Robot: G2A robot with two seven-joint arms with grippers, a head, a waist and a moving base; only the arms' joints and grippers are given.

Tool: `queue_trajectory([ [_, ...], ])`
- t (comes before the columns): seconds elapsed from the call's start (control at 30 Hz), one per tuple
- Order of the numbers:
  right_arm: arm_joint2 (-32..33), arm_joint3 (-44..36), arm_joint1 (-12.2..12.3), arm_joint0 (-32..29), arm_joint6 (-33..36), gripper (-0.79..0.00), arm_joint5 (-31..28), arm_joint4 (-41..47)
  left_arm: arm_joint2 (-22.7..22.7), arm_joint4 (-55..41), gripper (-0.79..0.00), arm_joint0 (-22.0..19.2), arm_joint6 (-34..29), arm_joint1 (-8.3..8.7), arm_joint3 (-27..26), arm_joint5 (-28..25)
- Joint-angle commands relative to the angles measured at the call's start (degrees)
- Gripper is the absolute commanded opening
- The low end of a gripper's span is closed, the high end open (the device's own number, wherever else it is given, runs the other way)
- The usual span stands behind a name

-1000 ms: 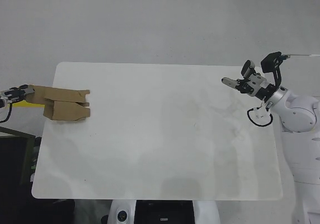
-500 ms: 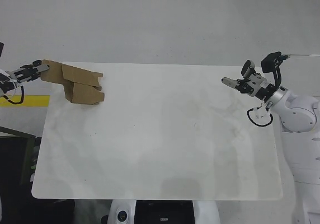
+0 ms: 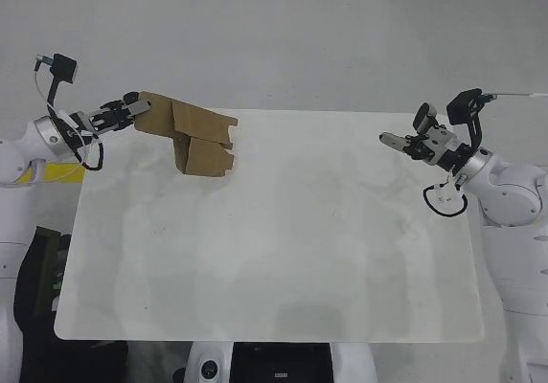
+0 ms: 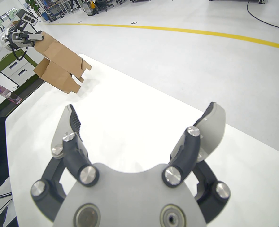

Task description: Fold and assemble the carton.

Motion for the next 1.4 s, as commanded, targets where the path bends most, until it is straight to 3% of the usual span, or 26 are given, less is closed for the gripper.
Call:
queue_trajectory([
  [0.0, 0.0, 0.0, 0.0, 0.0, 0.0, 0.0, 0.0, 0.0, 1.6, -0.3, -0.785, -0.8, -0.5, -0.32, -1.5, -0.2],
  [0.17, 0.0, 0.0, 0.0, 0.0, 0.0, 0.0, 0.0, 0.0, 6.7, 0.0, -0.785, -4.7, -1.3, -1.53, -3.3, -1.0],
  [0.37, 0.0, 0.0, 0.0, 0.0, 0.0, 0.0, 0.0, 0.0, 15.1, 0.5, -0.785, -10.9, -0.8, -4.06, -1.4, -1.8],
  [0.7, 0.0, 0.0, 0.0, 0.0, 0.0, 0.0, 0.0, 0.0, 28.6, -4.0, -0.785, -20.4, -2.3, -9.77, 7.0, -6.1],
  [0.97, 0.0, 0.0, 0.0, 0.0, 0.0, 0.0, 0.0, 0.0, 32.5, -9.9, -0.785, -21.4, -4.1, -12.3, 8.3, -8.4],
  [1.37, 0.0, 0.0, 0.0, 0.0, 0.0, 0.0, 0.0, 0.0, 32.1, -11.6, -0.785, -18.6, -8.7, -12.16, 5.6, -9.2],
])
